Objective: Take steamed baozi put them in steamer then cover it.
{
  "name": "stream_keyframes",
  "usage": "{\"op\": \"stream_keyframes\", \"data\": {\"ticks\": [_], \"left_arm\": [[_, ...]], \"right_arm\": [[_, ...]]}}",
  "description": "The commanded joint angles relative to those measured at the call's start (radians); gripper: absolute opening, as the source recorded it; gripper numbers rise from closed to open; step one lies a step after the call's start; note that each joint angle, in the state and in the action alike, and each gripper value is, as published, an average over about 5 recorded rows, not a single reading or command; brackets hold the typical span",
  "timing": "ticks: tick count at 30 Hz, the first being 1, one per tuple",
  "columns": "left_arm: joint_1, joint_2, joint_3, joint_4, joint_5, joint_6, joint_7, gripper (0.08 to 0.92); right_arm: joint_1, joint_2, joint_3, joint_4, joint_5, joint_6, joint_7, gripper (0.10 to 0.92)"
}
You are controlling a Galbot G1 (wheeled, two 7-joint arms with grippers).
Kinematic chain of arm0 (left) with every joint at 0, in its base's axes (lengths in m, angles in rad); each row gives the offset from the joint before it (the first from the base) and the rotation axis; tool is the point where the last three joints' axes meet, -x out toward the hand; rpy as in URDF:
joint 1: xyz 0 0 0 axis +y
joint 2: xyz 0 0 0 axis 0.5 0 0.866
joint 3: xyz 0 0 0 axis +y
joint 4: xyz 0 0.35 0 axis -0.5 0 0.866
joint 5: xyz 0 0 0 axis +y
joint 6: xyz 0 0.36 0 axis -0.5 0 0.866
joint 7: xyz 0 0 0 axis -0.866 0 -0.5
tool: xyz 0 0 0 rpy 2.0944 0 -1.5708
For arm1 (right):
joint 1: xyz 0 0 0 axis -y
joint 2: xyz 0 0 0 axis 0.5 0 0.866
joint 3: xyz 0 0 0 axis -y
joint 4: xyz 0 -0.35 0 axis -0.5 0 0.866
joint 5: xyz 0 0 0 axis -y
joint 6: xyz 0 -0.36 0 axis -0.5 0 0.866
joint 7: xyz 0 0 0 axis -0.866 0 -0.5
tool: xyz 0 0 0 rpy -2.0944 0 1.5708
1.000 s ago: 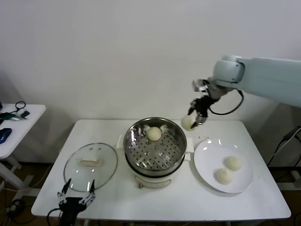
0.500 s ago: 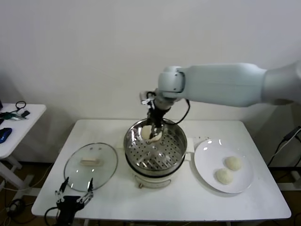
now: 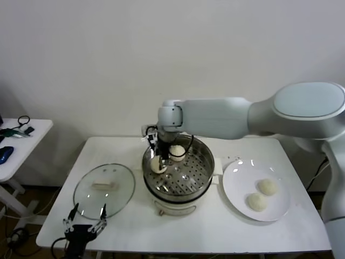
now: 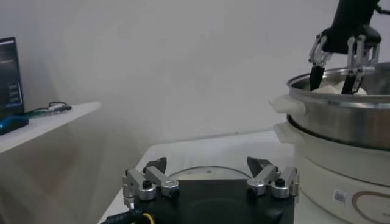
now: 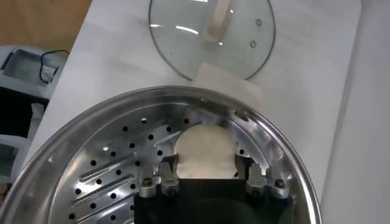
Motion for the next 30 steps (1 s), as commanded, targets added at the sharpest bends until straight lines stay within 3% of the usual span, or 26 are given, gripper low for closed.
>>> {"op": "stream_keyframes", "data": {"ticks": [1, 7, 13, 18, 24, 30], "left_arm": [[0.001, -0.001, 0.0, 0.001, 0.001, 0.002, 0.0, 0.823], [0.0, -0.002, 0.002, -0.003, 0.004, 0.007, 0.002, 0.823], [0.003, -0.004, 0.005, -0.012, 0.015, 0.009, 0.003, 0.823], [0.0, -0.002, 0.005, -0.016, 0.023, 0.015, 0.006, 0.823], [-0.003, 0.003, 0.004, -0.021, 0.022, 0.018, 0.008, 0.823], [0.006, -0.003, 0.008, -0.029, 0.028, 0.017, 0.006, 0.823]], "right_arm": [[-0.018, 0.009, 0.008, -0.005, -0.023, 0.0, -0.003, 0.707], [0.172, -0.181, -0.048, 0.134, -0.048, 0.085, -0.1, 0.816], [0.424, -0.529, -0.217, 0.307, -0.12, 0.215, -0.262, 0.823], [0.53, -0.765, -0.382, 0.378, -0.218, 0.26, -0.289, 0.823], [0.411, -0.972, -0.428, 0.425, -0.377, 0.25, -0.236, 0.823], [0.032, -1.084, -0.174, 0.438, -0.512, 0.202, -0.158, 0.823]]}}
